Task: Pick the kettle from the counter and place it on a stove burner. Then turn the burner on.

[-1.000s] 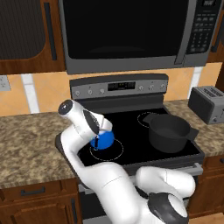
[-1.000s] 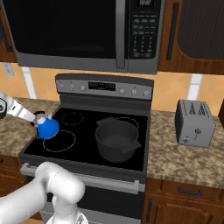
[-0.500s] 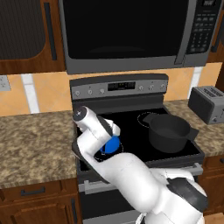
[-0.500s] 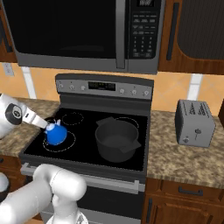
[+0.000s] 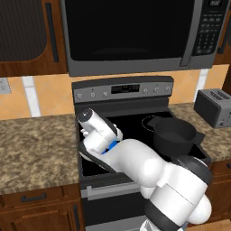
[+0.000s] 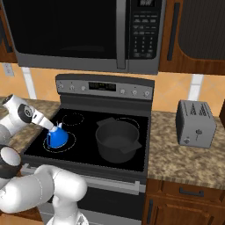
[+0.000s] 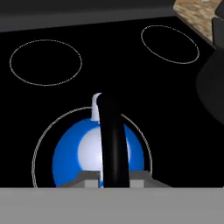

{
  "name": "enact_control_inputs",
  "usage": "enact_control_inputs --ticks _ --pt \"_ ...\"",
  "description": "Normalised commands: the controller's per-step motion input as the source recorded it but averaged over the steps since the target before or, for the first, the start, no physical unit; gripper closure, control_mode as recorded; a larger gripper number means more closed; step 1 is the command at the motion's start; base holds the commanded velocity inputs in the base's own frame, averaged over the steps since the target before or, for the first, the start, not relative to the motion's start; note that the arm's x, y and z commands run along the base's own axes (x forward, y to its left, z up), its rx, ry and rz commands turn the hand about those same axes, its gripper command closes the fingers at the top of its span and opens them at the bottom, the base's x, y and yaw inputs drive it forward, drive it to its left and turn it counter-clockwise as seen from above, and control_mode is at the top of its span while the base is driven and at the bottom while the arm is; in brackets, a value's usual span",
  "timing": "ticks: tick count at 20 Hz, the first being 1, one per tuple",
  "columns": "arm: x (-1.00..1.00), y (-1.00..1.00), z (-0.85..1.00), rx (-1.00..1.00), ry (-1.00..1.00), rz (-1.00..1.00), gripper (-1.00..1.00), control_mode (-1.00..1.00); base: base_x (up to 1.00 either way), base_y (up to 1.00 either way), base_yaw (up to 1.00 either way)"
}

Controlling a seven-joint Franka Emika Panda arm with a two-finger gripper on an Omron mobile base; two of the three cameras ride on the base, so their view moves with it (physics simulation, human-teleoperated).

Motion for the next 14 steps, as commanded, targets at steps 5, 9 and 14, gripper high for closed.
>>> enact_control_inputs --ticks 5,9,14 --pt "0.00 0.00 0.00 0.00 0.00 0.00 -1.00 -1.00 0.00 0.00 0.00" --pt "0.00 0.00 0.06 0.01 0.00 0.00 -1.00 -1.00 0.00 0.00 0.00" --pt "0.00 0.00 0.64 0.07 -0.13 0.00 -1.00 -1.00 0.00 0.00 0.00"
